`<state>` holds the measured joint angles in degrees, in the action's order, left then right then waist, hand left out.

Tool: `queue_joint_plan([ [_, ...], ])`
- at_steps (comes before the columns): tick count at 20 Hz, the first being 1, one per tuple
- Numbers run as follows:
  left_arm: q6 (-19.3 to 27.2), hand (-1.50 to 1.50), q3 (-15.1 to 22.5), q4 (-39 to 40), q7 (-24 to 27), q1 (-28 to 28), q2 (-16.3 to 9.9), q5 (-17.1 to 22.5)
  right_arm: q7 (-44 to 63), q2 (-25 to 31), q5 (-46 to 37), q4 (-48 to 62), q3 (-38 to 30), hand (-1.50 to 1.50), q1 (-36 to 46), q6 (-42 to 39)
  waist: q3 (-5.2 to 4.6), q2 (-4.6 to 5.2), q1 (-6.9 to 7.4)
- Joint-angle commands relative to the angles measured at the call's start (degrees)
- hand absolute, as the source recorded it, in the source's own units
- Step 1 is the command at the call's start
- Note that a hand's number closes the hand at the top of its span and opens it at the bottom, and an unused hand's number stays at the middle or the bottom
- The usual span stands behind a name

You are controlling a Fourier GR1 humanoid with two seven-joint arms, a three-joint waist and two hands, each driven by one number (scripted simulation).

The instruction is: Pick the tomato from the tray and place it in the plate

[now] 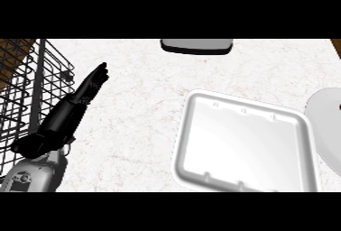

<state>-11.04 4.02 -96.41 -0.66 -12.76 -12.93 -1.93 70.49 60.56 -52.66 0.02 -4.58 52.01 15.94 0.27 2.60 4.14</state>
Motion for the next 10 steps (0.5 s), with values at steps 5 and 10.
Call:
queue_joint_plan([
  [5, 0.17, 0.0, -0.5, 0.1, 0.23, 0.07, -0.07, 0.1, 14.66, -5.4, 1.46, -0.02, -1.33, -1.5, -5.89, 19.71, -0.37, -0.5, 0.16],
  [10, -0.49, 0.0, 0.1, 1.52, 0.27, -0.48, -0.25, -0.22, 14.63, -6.48, -0.82, -0.02, 1.08, -1.5, -5.87, 27.59, -0.58, -0.57, 0.77],
])
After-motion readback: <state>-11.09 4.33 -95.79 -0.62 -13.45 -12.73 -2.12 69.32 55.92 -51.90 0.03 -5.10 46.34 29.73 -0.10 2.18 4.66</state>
